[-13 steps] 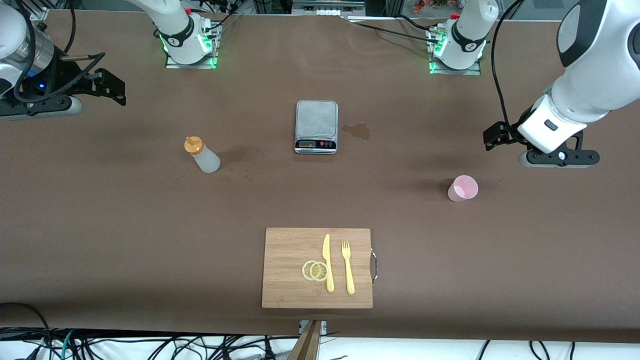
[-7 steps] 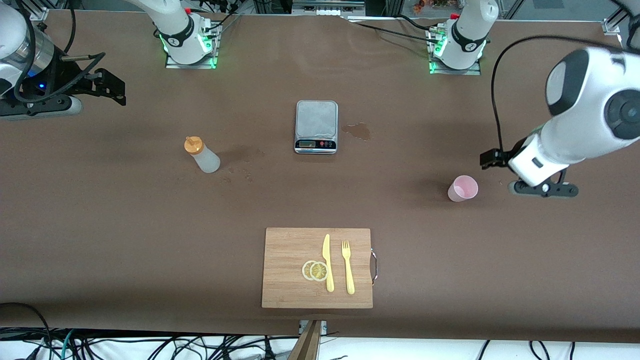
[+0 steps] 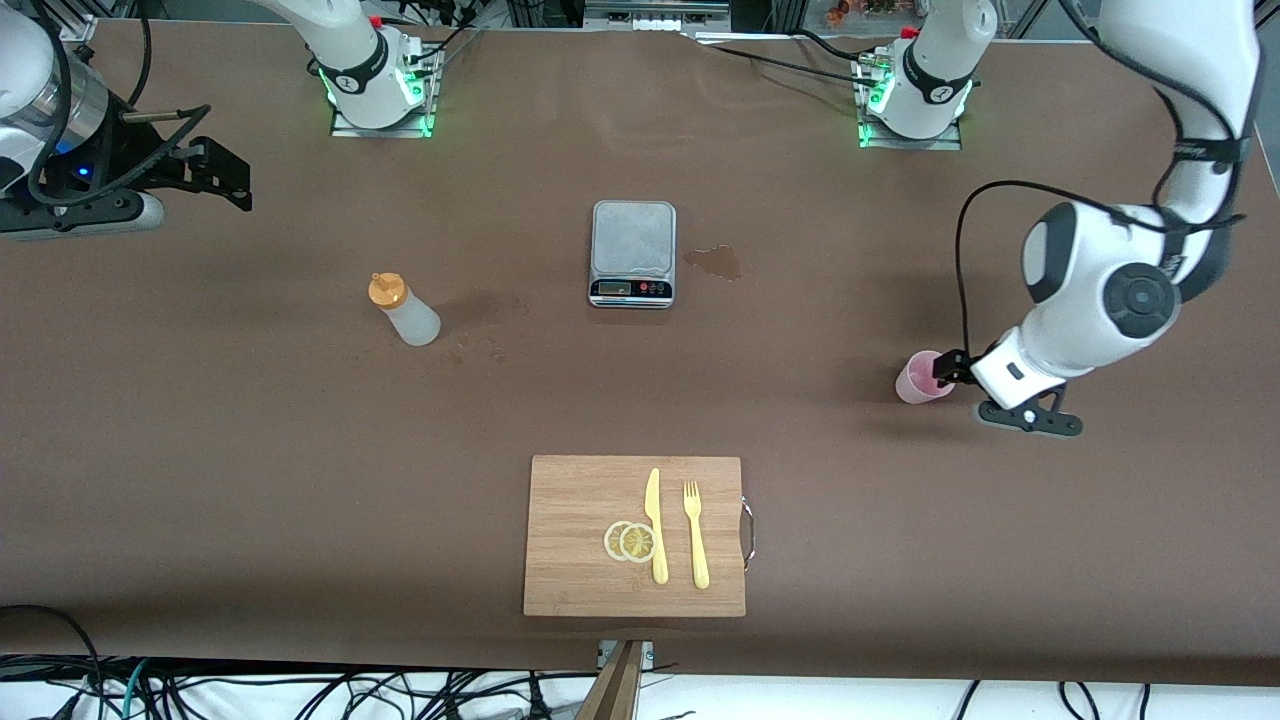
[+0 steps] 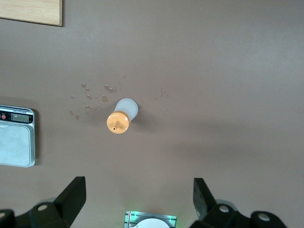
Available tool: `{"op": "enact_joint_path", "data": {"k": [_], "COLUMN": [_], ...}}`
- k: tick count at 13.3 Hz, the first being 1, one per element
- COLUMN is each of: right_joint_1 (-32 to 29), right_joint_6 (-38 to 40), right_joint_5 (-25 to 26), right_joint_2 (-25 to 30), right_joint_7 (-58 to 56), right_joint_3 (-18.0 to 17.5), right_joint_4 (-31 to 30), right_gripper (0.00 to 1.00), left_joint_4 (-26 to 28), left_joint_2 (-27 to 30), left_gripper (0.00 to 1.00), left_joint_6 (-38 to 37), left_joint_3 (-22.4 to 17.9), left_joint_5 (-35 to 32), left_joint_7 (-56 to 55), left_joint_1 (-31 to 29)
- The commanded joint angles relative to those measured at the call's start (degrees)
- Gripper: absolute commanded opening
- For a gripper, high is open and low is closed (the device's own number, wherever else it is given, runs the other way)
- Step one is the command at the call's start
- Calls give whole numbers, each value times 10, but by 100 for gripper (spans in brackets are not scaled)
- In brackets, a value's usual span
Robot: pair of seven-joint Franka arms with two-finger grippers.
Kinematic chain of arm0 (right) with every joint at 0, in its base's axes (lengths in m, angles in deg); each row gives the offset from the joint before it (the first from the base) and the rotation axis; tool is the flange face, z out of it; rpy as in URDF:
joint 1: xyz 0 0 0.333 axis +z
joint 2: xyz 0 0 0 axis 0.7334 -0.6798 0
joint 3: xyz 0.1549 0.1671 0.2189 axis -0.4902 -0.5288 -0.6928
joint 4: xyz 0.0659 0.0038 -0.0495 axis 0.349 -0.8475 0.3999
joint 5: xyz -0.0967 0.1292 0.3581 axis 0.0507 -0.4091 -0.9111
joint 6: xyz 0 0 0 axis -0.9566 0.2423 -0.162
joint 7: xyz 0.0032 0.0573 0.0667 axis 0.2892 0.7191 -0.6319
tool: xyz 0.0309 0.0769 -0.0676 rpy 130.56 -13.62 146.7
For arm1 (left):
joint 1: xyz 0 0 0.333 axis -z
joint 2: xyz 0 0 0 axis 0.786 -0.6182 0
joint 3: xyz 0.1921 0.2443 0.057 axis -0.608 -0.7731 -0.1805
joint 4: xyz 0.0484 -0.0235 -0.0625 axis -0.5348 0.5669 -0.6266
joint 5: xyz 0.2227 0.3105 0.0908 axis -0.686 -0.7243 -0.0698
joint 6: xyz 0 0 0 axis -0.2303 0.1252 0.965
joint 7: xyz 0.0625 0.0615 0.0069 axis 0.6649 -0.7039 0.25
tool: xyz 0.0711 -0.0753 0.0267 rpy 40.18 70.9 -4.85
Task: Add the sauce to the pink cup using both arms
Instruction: 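Lower the left gripper onto the pink cup and grasp it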
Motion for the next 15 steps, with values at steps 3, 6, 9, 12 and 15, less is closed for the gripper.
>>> {"op": "enact_joint_path", "data": {"k": [3,6,9,12,15], "right_joint_1": [2,2,1,1,0], "right_joint_6": [7,8,8,8,8], "right_joint_5": [-2,-2,-2,-2,-2], "right_joint_2": [0,1,0,0,0], "right_joint_7": [8,8,8,7,6], "right_joint_3": [0,0,0,0,2], "right_joint_4": [8,7,7,7,7], "right_gripper": [100,100,100,100,100], "left_joint_4": [77,77,73,68,52], "left_joint_2": [-7,-8,-8,-10,-7], "left_gripper": [100,54,0,0,0], "left_joint_6": [82,80,74,73,54], "left_joint_3": [0,0,0,0,1], "left_joint_5": [-13,-13,-13,-12,-12], "left_joint_7": [13,15,38,35,33], "left_joint_1": [-4,-3,-3,-3,-2]}}
